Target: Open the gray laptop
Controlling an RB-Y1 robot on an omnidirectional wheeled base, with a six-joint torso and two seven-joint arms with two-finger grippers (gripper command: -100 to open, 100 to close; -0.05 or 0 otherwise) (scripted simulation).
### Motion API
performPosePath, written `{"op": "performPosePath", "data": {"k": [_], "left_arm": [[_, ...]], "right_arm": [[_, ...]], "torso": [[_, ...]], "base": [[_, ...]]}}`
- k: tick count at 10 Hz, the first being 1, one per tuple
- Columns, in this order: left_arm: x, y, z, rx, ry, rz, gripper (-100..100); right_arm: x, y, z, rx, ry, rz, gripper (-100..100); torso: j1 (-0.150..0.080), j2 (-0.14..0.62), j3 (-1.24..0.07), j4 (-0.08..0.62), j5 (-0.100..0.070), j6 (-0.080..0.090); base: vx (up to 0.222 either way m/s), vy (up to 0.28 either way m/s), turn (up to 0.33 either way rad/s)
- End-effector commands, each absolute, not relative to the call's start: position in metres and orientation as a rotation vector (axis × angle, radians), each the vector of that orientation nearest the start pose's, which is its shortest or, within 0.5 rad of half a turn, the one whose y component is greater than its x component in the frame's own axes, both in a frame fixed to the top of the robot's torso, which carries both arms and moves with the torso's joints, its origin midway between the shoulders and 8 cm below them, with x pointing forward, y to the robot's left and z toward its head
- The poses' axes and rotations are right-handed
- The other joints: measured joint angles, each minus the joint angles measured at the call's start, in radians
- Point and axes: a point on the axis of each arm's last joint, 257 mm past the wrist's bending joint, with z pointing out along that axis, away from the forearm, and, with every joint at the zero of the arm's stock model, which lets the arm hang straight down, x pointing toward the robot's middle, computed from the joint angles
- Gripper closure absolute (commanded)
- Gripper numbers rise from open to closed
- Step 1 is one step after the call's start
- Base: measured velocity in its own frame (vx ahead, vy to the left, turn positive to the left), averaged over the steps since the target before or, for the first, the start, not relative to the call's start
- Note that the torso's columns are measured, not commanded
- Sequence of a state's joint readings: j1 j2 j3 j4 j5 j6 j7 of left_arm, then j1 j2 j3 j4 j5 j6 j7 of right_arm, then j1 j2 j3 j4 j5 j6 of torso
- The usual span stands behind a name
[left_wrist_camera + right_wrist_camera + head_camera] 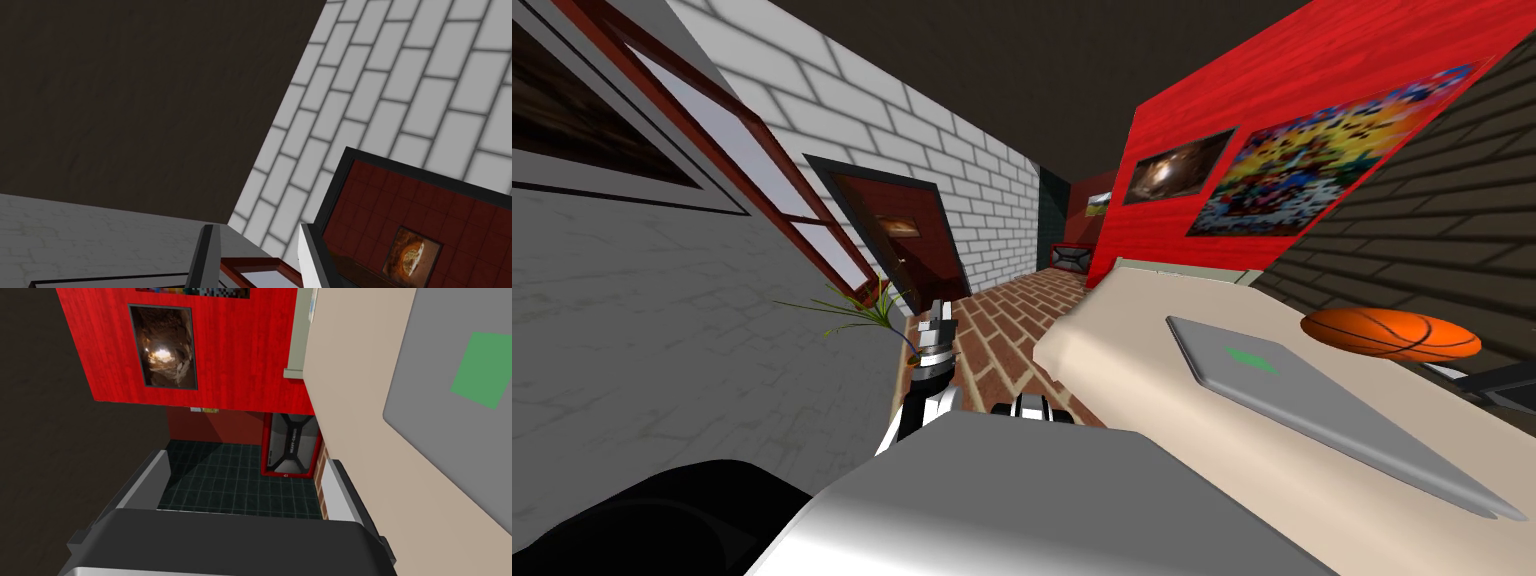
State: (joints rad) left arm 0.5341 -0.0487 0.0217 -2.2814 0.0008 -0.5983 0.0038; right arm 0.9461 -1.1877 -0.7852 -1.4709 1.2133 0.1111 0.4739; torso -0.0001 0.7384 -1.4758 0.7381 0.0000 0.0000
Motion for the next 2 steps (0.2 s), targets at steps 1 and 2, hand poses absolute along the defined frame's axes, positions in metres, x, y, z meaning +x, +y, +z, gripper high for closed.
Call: {"op": "performPosePath", "data": {"k": [1, 2], "left_arm": [[0.3214, 0.2917, 0.0328, -0.632, 0.521, -1.283, 0], [0.3214, 0.2917, 0.0328, -0.632, 0.521, -1.283, 0]], "right_arm": [[0.2512, -0.8169, 0.0175, -0.795, 1.713, -1.724, 0], [0.2512, -0.8169, 0.0175, -0.795, 1.713, -1.724, 0]], "torso": [[0.000, 0.000, 0.000, 0.000, 0.000, 0.000], [0.000, -0.001, 0.000, 0.000, 0.000, 0.000]], "base": [[0.000, 0.000, 0.000], [0.000, 0.000, 0.000]]}}
